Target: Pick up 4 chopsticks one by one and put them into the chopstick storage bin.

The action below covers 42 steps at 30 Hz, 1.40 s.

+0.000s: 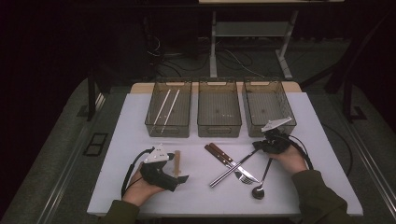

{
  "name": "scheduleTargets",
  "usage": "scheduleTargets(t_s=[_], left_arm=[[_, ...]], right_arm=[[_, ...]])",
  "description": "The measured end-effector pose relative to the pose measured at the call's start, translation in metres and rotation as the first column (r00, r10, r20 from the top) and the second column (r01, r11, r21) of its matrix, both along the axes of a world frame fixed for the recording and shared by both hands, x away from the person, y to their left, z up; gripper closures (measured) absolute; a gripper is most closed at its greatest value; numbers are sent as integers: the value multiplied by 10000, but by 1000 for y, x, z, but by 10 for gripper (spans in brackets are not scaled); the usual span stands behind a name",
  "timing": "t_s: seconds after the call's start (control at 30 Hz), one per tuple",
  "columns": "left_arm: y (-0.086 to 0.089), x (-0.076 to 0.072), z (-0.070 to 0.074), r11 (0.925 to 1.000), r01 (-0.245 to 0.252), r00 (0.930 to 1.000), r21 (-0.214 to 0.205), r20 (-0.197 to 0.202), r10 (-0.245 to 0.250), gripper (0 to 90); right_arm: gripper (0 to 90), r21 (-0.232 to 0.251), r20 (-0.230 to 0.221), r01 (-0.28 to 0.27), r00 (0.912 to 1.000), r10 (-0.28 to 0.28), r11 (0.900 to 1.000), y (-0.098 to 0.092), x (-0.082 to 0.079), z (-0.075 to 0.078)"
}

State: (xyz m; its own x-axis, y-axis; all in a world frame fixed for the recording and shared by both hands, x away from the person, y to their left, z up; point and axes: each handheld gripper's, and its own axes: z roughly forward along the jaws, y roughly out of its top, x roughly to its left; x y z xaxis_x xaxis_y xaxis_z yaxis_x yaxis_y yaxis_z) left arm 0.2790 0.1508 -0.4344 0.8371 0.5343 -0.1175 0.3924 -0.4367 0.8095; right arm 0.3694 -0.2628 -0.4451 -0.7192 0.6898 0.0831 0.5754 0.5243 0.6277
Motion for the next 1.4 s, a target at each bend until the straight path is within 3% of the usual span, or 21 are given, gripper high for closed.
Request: scheduleTargets(t_s=[1.4], left_arm=[[-2, -1, 0, 9999, 102, 9999, 77, 3, -102, 17]], right_arm=[[896, -658, -576, -671, 9963, 634, 9956, -20, -35, 7]])
